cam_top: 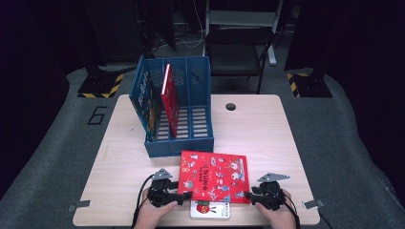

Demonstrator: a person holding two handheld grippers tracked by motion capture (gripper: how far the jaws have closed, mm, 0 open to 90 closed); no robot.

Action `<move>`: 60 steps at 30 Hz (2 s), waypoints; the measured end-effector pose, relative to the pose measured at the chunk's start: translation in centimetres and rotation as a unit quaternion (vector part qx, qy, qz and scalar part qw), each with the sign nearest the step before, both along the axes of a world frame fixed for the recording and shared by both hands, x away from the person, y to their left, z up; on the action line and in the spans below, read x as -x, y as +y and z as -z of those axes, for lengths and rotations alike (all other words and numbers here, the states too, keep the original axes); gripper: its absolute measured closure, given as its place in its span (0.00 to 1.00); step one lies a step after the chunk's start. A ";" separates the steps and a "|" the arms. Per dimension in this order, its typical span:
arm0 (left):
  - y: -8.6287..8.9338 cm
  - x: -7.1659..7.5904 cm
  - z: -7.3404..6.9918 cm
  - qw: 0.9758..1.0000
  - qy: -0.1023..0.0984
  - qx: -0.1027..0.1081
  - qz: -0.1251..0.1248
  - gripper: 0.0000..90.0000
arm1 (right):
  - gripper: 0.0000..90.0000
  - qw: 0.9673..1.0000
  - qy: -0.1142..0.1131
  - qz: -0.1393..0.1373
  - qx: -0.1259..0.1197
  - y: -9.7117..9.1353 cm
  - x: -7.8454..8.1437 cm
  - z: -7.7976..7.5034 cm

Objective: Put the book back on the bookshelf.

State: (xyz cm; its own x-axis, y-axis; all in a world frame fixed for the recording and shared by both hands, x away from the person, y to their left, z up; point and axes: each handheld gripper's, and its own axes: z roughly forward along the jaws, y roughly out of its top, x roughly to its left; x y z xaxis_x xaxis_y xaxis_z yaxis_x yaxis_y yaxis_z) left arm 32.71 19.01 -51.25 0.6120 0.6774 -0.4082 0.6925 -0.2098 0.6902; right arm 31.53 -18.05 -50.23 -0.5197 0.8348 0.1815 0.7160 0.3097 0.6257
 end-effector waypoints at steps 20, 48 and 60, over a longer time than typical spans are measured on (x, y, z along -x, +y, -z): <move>-0.3 -0.1 0.2 1.000 0.005 -0.011 0.004 0.33 | 0.45 0.999 0.023 -0.020 -0.032 0.6 0.1 0.3; -0.2 -0.4 0.5 0.999 0.023 -0.024 0.000 0.33 | 0.29 0.996 -0.002 -0.078 0.032 1.8 0.9 0.6; -0.3 -0.1 -0.3 1.000 0.015 -0.023 -0.007 0.34 | 0.30 0.996 0.000 -0.082 0.022 1.7 0.6 0.6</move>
